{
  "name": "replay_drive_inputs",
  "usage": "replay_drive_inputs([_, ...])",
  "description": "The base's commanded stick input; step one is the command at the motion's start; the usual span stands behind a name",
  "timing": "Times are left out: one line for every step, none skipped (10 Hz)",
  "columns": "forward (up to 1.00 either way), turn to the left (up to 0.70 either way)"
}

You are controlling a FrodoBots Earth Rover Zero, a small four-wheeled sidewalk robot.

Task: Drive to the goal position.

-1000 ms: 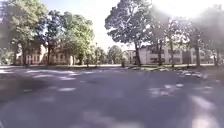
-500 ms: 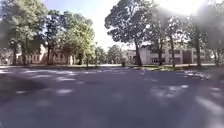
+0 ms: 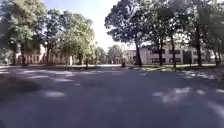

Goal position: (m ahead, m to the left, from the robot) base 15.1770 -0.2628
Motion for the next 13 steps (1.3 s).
replay_drive_inputs([0.45,0.00])
replay_drive_inputs([0.45,0.00])
replay_drive_inputs([0.45,0.00])
replay_drive_inputs([0.45,0.00])
replay_drive_inputs([0.45,0.00])
replay_drive_inputs([0.45,0.00])
replay_drive_inputs([0.45,0.00])
replay_drive_inputs([0.45,0.00])
replay_drive_inputs([0.45,0.00])
replay_drive_inputs([0.45,0.00])
replay_drive_inputs([0.45,0.00])
replay_drive_inputs([0.45,0.00])
replay_drive_inputs([0.45,0.00])
